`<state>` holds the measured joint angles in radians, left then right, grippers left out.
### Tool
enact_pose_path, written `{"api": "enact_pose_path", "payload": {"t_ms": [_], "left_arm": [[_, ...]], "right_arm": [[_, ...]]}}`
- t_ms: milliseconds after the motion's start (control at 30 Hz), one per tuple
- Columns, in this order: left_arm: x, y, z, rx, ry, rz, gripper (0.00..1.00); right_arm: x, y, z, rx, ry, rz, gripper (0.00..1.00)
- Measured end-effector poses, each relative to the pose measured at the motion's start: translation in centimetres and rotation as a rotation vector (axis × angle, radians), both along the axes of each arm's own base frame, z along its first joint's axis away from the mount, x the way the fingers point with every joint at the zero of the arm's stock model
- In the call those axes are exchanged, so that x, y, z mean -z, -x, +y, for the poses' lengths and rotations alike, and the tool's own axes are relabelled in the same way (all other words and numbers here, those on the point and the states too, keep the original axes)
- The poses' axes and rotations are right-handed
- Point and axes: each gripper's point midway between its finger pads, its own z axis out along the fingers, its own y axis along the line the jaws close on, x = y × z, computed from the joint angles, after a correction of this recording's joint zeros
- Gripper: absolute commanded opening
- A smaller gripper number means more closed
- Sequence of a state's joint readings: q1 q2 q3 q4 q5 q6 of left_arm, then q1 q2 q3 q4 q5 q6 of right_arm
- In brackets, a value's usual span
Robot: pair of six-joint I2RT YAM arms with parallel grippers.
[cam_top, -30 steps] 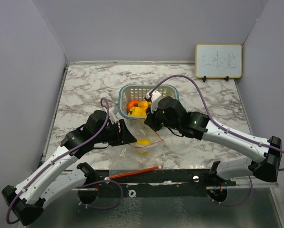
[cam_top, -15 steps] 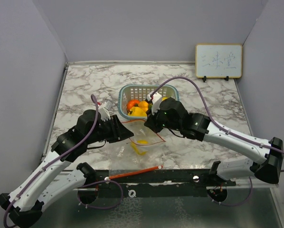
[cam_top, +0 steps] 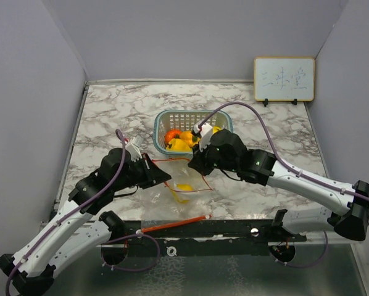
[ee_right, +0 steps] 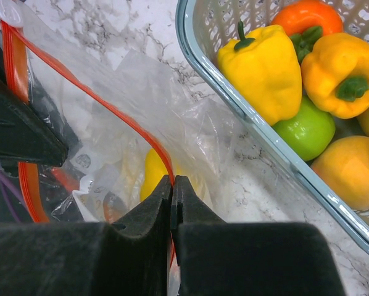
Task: Place the food in the zip-top bag and seal the zipper
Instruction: Place the fake fruit in the zipper food storage bag.
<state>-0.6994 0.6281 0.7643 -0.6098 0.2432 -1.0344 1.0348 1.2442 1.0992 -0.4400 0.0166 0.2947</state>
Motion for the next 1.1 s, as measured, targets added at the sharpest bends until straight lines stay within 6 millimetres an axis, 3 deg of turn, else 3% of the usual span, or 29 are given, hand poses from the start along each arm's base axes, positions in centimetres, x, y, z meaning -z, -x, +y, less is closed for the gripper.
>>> {"api": "enact_pose_path", "payload": {"t_ms": [200, 400, 567, 700, 867, 967, 1100], "left_arm": [[-0.9, 0.2, 0.2, 0.001, 0.004, -0.008, 0.0], [-3.6, 0.8, 0.8, 0.029, -0.022, -0.044, 0.0], [-0.8, 1.3, 0.9, 0.051, -0.078, 0.014, 0.0], [1.7, 1.4, 1.0, 0.054, -0.127, 0.075, 0.0], [1.9, 1.4, 1.3, 0.049, -0.156, 0.089, 0.0], [1.2, 0.9, 1.4, 0.03, -0.16, 0.069, 0.0], [0.2, 0.5, 1.8, -0.004, -0.151, 0.033, 0.0]], "right_arm": [[-0.5, -0.8, -1.0, 0.086, -0.007, -0.011, 0.03], [-0.2, -2.6, -4.2, 0.336, 0.015, -0.018, 0.02], [-1.7, -2.4, -5.9, 0.414, -0.046, -0.034, 0.04], [-1.7, -2.3, -5.9, 0.383, -0.029, -0.049, 0.33], [-2.0, -1.2, -4.2, 0.206, -0.024, -0.065, 0.72], [-3.5, -0.6, -2.9, 0.118, -0.06, -0.084, 0.84], [-7.2, -1.1, -1.2, 0.08, -0.122, -0.125, 0.89]]}}
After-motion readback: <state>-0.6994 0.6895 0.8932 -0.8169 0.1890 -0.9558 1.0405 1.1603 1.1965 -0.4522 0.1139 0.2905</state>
